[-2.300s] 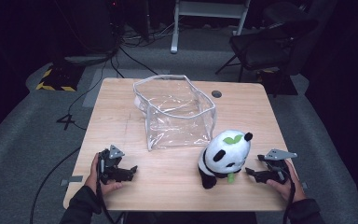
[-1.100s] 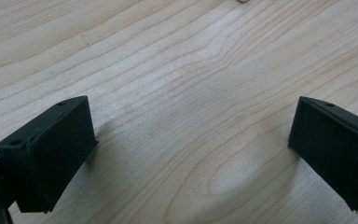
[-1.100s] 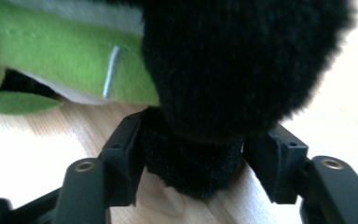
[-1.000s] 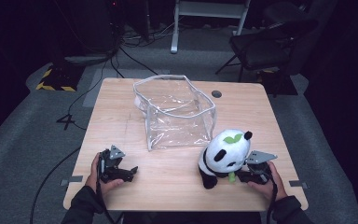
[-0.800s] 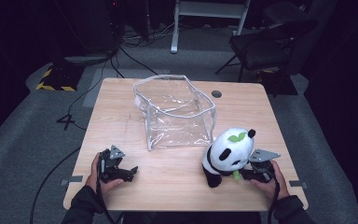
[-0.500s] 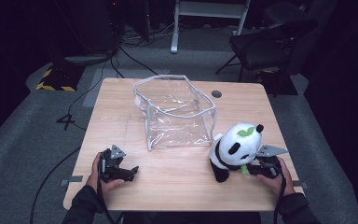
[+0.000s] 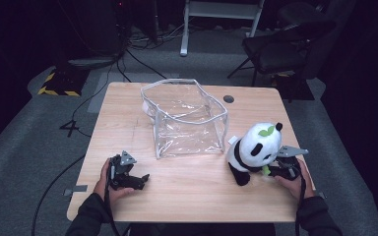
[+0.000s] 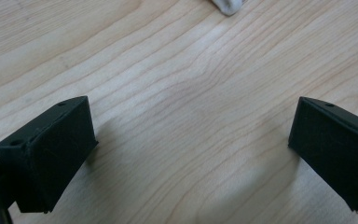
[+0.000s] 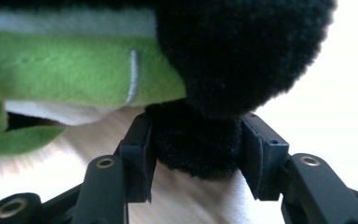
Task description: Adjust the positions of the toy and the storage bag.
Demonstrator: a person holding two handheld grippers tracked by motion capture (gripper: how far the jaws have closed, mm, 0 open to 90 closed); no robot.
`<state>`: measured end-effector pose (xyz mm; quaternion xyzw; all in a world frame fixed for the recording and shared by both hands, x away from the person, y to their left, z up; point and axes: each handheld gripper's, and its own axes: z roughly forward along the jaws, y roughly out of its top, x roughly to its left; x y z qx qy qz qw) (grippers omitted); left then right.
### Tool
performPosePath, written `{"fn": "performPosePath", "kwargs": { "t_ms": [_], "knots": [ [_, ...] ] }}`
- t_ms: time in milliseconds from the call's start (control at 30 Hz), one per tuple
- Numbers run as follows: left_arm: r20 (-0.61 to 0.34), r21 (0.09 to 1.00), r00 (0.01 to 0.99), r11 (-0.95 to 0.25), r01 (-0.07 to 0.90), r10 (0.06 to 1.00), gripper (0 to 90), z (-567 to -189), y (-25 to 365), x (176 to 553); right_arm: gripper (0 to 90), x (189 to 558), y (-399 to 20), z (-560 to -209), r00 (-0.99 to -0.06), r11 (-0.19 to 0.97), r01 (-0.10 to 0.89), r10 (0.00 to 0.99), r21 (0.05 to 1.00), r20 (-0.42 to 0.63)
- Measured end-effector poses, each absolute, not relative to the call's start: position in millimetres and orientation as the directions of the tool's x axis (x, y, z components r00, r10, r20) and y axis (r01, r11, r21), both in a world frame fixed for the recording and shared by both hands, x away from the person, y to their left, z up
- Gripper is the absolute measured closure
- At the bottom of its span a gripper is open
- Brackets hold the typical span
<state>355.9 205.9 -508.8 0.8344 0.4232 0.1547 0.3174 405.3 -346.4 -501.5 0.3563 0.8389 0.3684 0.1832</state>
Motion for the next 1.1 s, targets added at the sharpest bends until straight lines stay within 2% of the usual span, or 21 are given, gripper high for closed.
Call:
{"fn": "performPosePath", "kwargs": {
  "t_ms": [100,200,333,433,567,800,900,933,967,1000,1100],
  "knots": [
    [-0.014,0.658,0.606,-0.449,0.604,0.795,0.5,-509,195,363,46.9,412,-351,-501,-0.668,0.469,0.472,0.742,0.746,-0.044],
    [-0.018,0.661,0.609,-0.448,0.603,0.793,0.6,-509,188,368,36.4,413,-351,-500,-0.65,0.475,0.476,0.757,0.74,-0.069],
    [-0.017,0.647,0.617,-0.462,0.607,0.786,1.3,-507,172,381,28.2,406,-357,-494,-0.622,0.418,0.491,0.783,0.765,-0.029],
    [-0.017,0.652,0.632,-0.471,0.595,0.775,1.3,-507,166,384,27.6,398,-362,-489,-0.606,0.378,0.49,0.796,0.786,-0.005],
    [-0.009,0.66,0.642,-0.477,0.58,0.767,1.5,-508,159,388,28.6,380,-366,-484,-0.6,0.394,0.464,0.799,0.794,-0.046],
    [-0.011,0.666,0.638,-0.47,0.579,0.77,2.2,-508,149,397,32.6,353,-356,-481,-0.664,0.417,0.455,0.748,0.787,-0.012],
    [-0.02,0.684,0.636,-0.453,0.572,0.772,17.1,-507,144,400,34.2,339,-346,-479,-0.696,0.428,0.447,0.718,0.786,0.005],
    [-0.012,0.691,0.639,-0.455,0.562,0.77,17.1,-506,143,401,34.2,339,-346,-479,-0.696,0.428,0.447,0.718,0.786,0.005],
    [-0.01,0.697,0.641,-0.454,0.555,0.768,25.2,-506,142,402,35.5,334,-341,-480,-0.707,0.43,0.448,0.707,0.784,0.016],
    [-0.005,0.7,0.638,-0.453,0.552,0.77,25.2,-506,140,401,35.5,334,-341,-480,-0.707,0.43,0.448,0.707,0.784,0.016],
    [0.047,0.71,0.613,-0.458,0.535,0.789,40.1,-504,138,401,36.3,327,-331,-484,-0.732,0.463,0.433,0.682,0.774,0.002]
  ]
}}
